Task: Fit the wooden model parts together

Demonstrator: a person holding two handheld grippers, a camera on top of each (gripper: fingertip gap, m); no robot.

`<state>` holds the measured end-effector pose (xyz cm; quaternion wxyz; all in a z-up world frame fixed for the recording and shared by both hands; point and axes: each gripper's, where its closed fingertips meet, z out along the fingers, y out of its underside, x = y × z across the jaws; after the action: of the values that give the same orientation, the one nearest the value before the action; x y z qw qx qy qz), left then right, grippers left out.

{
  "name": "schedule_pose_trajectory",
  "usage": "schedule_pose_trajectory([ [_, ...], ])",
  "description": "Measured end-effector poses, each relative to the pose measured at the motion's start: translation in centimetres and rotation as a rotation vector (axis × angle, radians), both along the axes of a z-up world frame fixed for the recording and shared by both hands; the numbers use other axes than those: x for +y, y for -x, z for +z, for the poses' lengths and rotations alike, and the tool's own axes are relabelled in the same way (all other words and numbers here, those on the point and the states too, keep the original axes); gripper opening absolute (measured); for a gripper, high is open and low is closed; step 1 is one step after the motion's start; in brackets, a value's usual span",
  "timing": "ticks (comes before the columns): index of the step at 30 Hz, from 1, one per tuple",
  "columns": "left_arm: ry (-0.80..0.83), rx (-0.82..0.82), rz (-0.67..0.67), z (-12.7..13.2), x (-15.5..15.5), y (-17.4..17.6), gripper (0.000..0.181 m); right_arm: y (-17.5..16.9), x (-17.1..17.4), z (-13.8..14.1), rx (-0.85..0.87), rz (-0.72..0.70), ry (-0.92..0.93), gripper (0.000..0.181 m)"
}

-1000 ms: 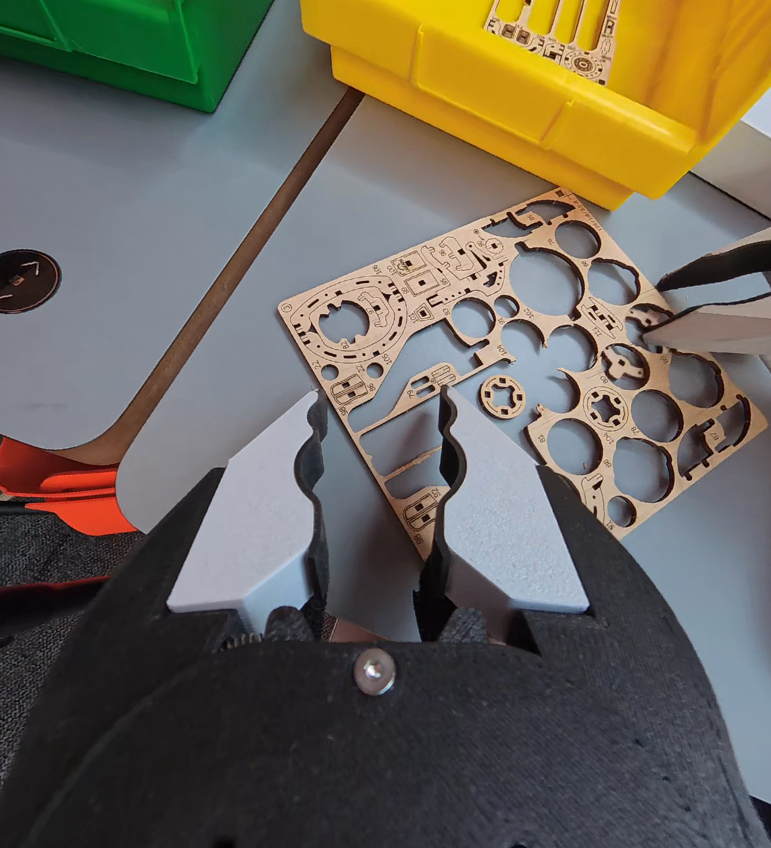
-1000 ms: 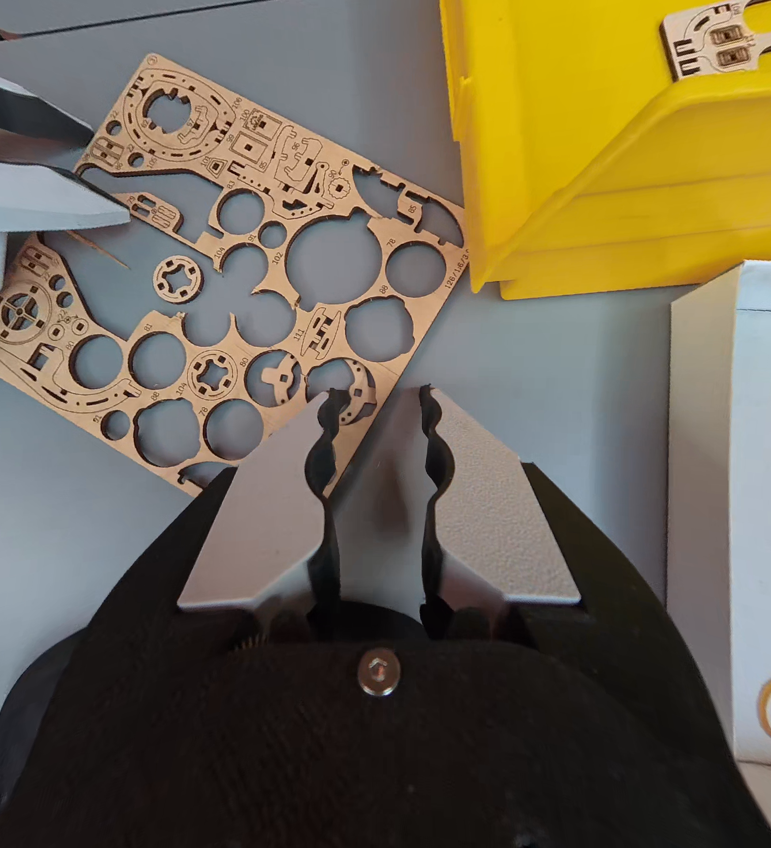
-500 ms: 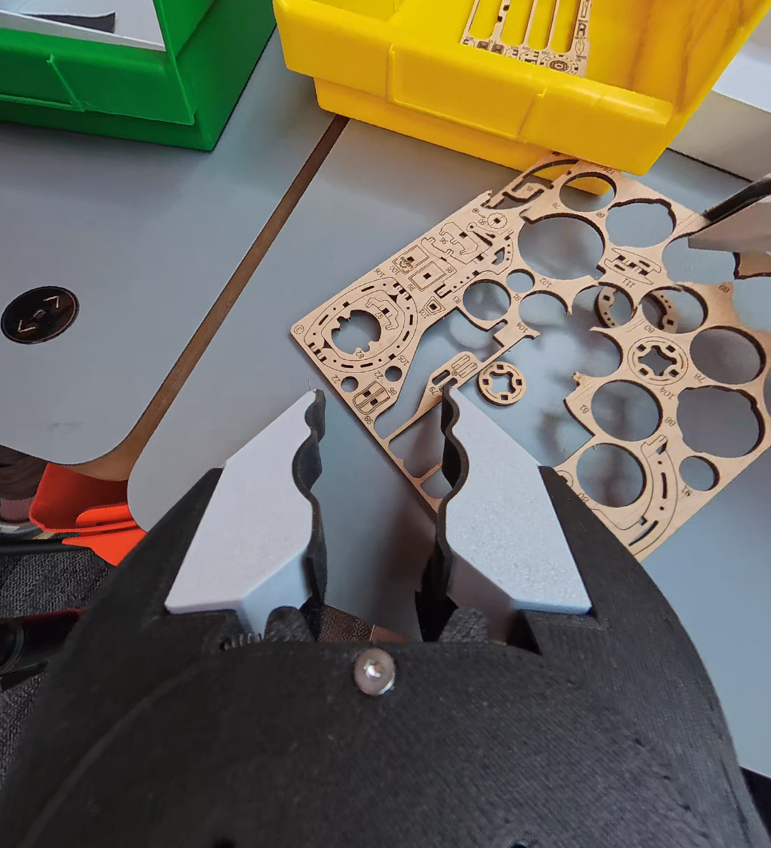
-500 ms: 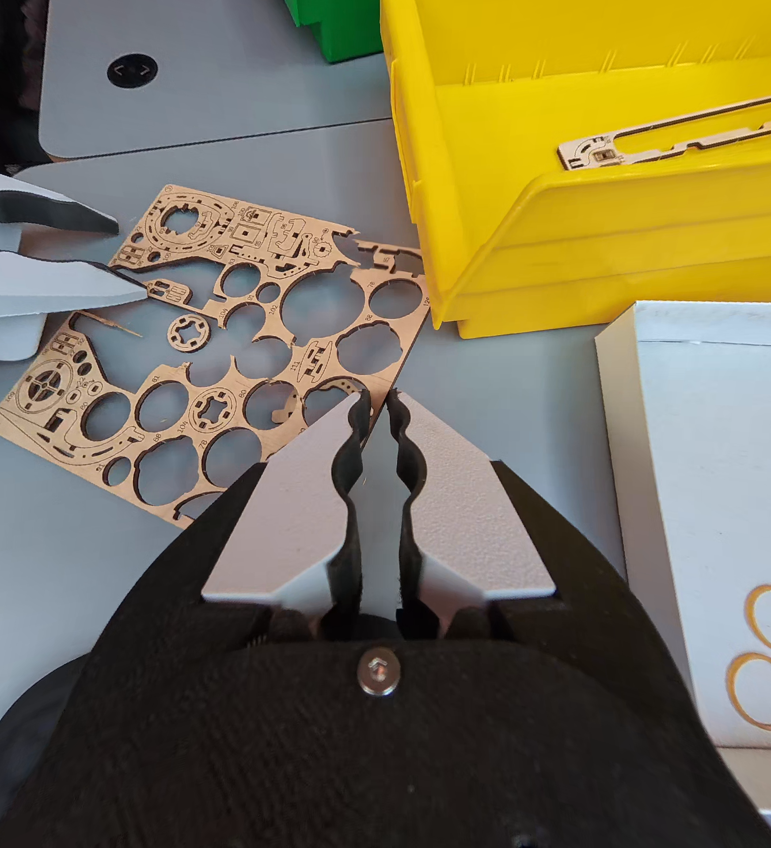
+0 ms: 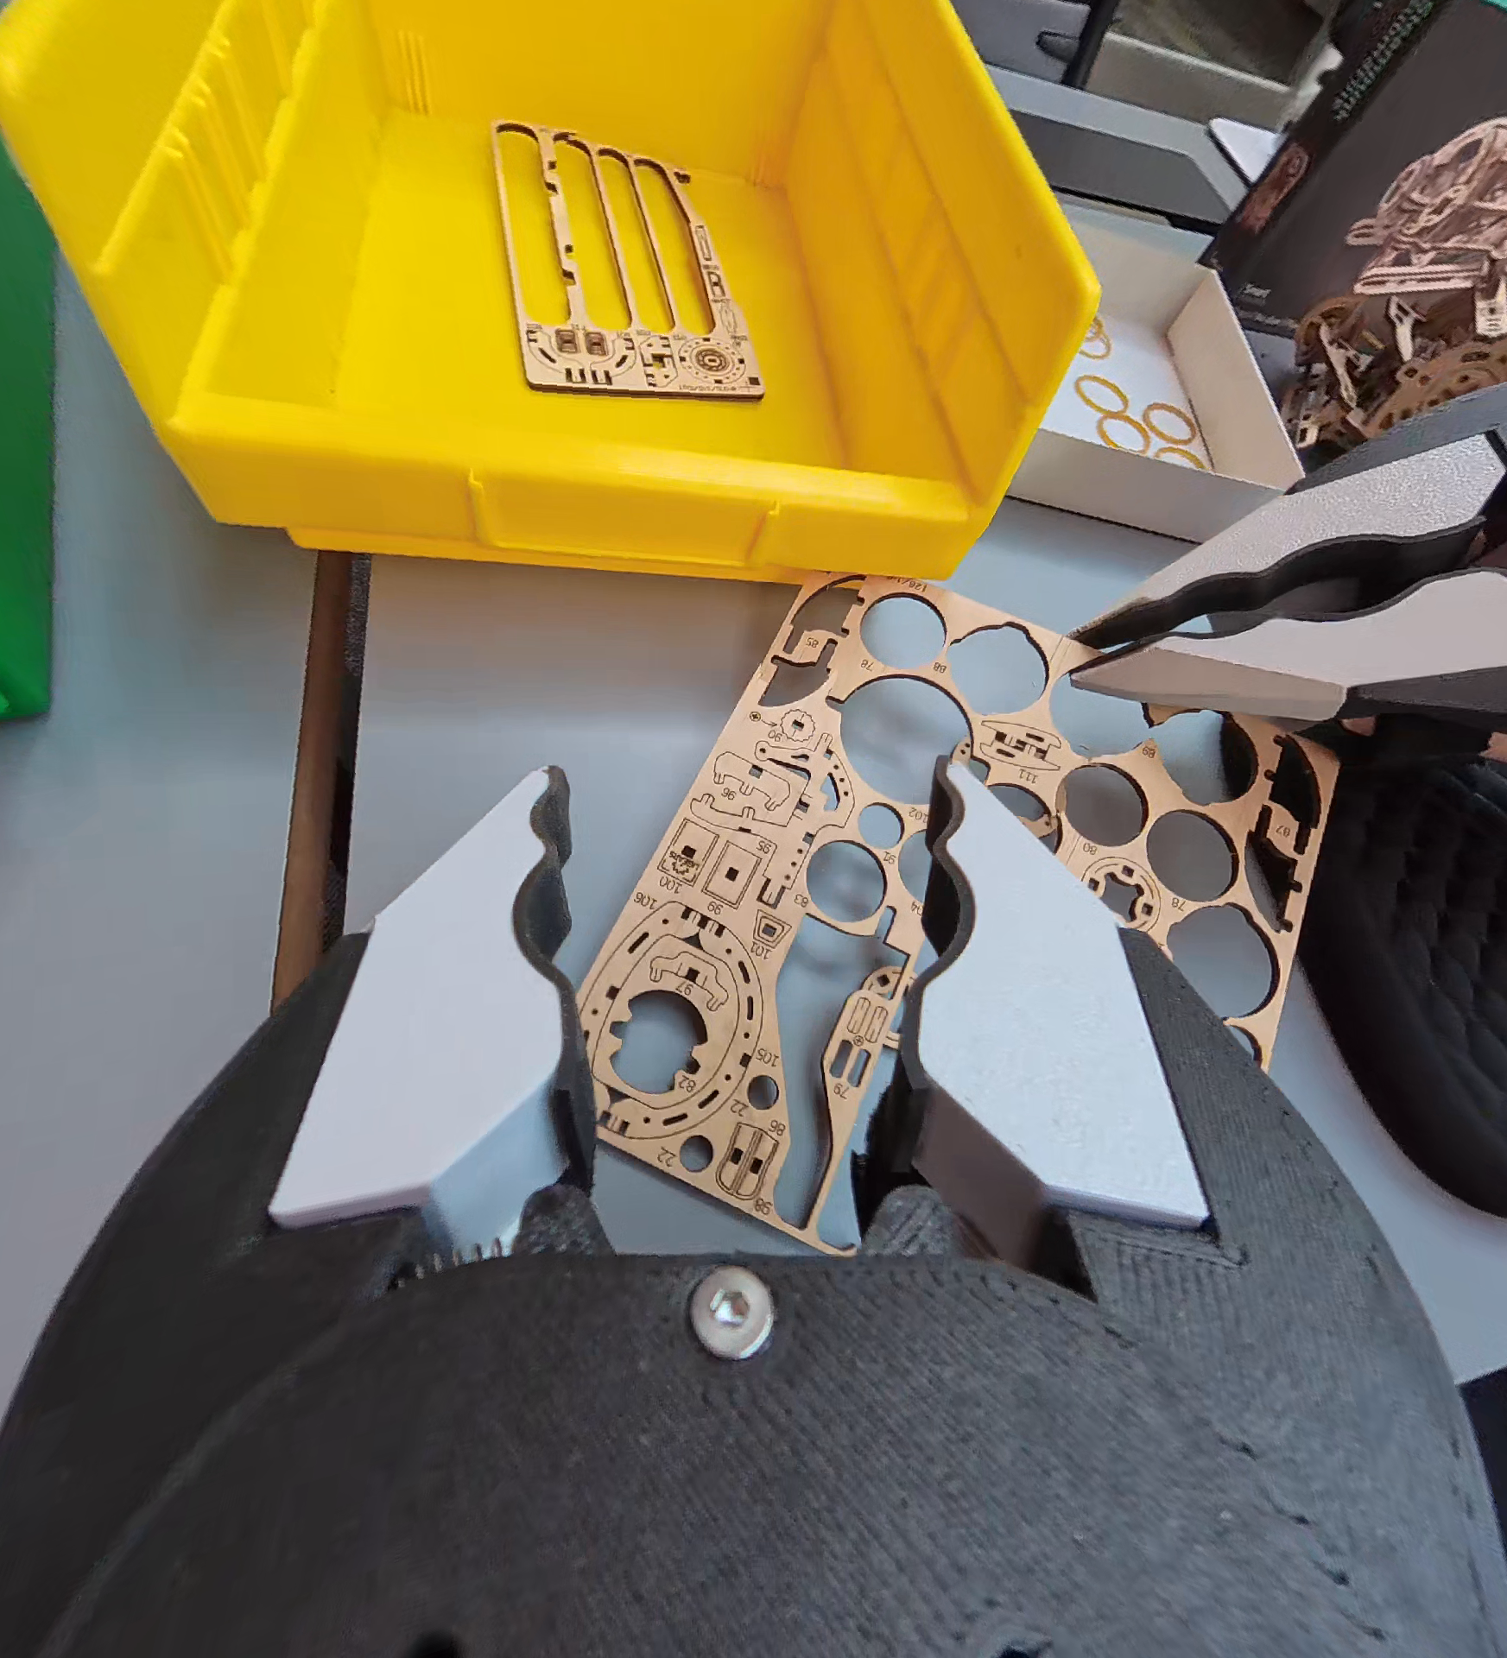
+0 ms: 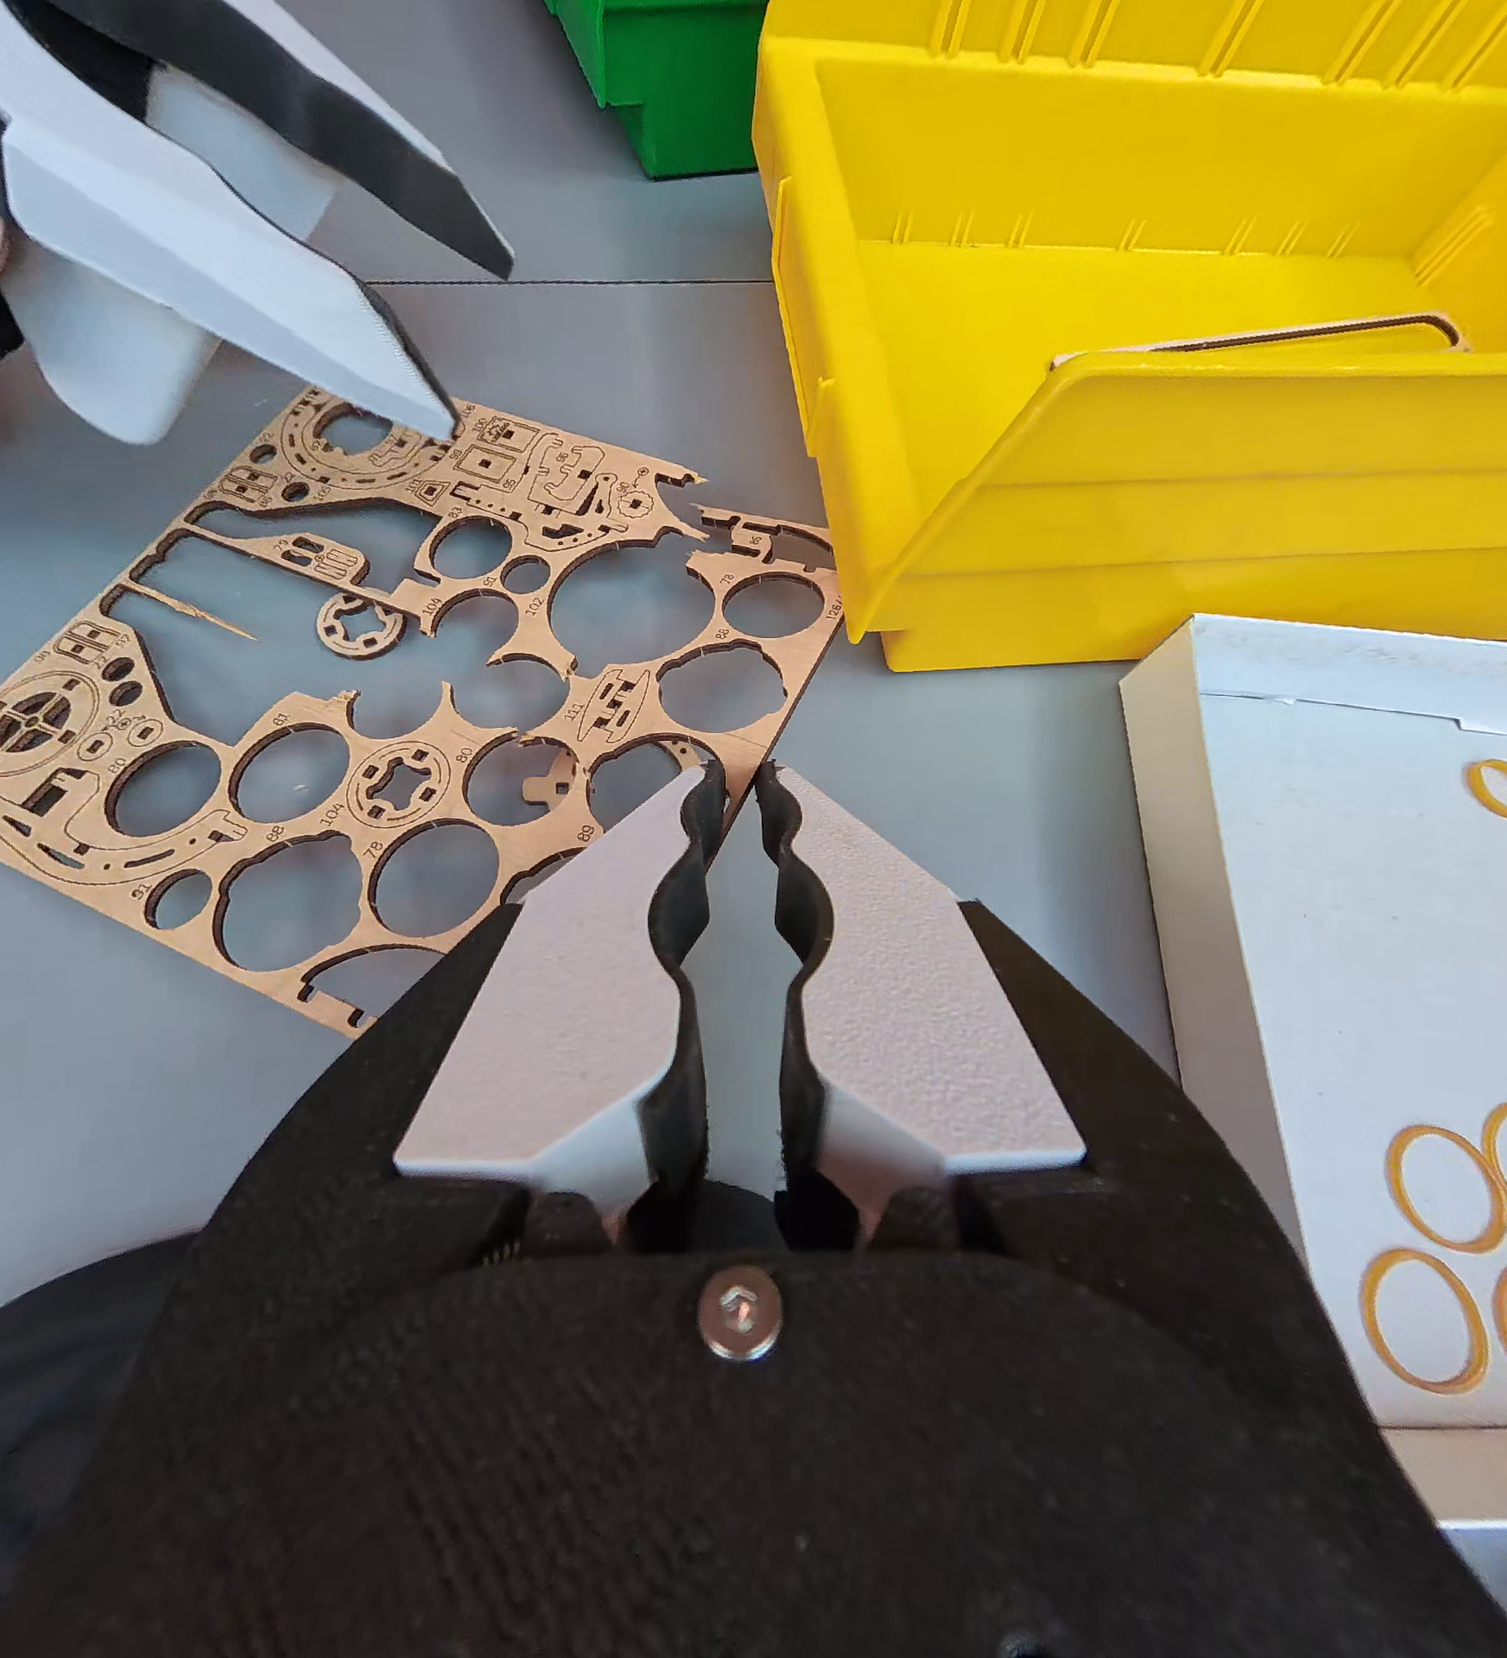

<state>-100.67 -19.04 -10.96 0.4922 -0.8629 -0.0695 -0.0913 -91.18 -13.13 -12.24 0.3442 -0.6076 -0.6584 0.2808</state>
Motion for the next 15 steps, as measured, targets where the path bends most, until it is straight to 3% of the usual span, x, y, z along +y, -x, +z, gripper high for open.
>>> schedule_pose_trajectory([
  [1,0.010,-0.011,-0.027,-0.2,0.3,0.1,0.080,-0.1,0.0,0.0,0.007,0.001,-0.006,0.006],
  [8,0.112,-0.082,-0.166,-2.9,1.7,0.4,0.083,-0.6,0.1,0.3,0.054,0.015,-0.056,0.006],
  [15,0.113,-0.152,-0.259,-2.9,2.2,0.2,0.078,-0.8,-0.1,0.5,0.072,0.025,-0.096,0.006],
])
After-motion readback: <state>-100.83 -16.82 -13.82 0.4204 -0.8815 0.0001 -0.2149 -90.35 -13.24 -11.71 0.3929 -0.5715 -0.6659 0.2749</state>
